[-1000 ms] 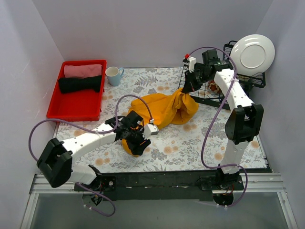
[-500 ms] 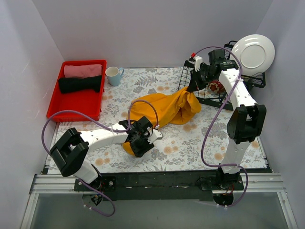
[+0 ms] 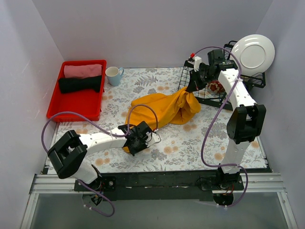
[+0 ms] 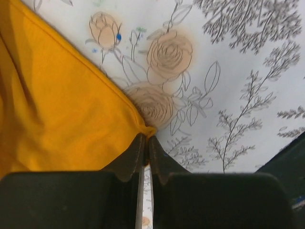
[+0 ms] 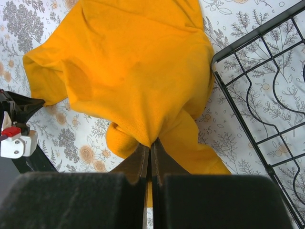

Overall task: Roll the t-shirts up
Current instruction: Pick up the T-shirt from the center of the board.

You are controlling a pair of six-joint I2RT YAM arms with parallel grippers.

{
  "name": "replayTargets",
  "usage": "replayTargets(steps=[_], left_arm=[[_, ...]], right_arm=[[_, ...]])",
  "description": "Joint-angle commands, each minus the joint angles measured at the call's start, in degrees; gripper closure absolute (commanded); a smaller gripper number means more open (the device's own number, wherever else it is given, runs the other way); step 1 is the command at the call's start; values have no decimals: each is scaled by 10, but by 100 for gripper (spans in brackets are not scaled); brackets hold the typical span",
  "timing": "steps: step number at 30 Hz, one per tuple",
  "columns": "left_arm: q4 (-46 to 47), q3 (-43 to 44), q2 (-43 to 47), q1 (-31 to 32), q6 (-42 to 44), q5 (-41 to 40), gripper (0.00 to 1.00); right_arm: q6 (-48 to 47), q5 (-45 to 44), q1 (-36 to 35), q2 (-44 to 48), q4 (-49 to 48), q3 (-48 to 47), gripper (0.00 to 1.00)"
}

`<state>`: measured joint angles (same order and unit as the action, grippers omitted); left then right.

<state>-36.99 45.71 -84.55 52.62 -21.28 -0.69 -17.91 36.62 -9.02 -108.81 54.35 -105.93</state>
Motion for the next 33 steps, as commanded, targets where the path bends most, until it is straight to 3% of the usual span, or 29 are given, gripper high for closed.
replayTargets(steps=[1,6,11,19,23,25,26,27,29,30,32,33], left_arm=[[-55,18,46,-31,5,-28,100],[-63,170,178,-136,9,-2,100],[-67,310,197,-223,-3,2,100],[-70,477,223,-257,24,-31,100],[-56,551,184,-293,19,-38,100],[-36,538,174,-298,29,-38,100],[-10,509,171,-297,40,-30,100],[3,493,156,-297,45,-29,100],[33,461,133,-298,46,-29,100],[42,433,101,-298,41,-24,100],[53,414,57,-299,34,-10,100],[60,406,34,-299,19,3,100]], right_arm=[[0,11,12,42,8,-4,99],[-44,20,38,76,39,-22,99],[-77,85,41,115,77,-33,99],[-150,139,-5,309,139,151,99],[-158,169,-7,345,155,201,99],[-177,174,-7,334,153,229,98],[-199,172,-12,325,153,236,90],[-214,166,-13,298,153,239,74],[-230,136,-14,263,144,231,65],[-230,120,-13,227,138,221,55],[-239,89,-7,192,135,174,53],[-247,84,-6,163,138,156,45]])
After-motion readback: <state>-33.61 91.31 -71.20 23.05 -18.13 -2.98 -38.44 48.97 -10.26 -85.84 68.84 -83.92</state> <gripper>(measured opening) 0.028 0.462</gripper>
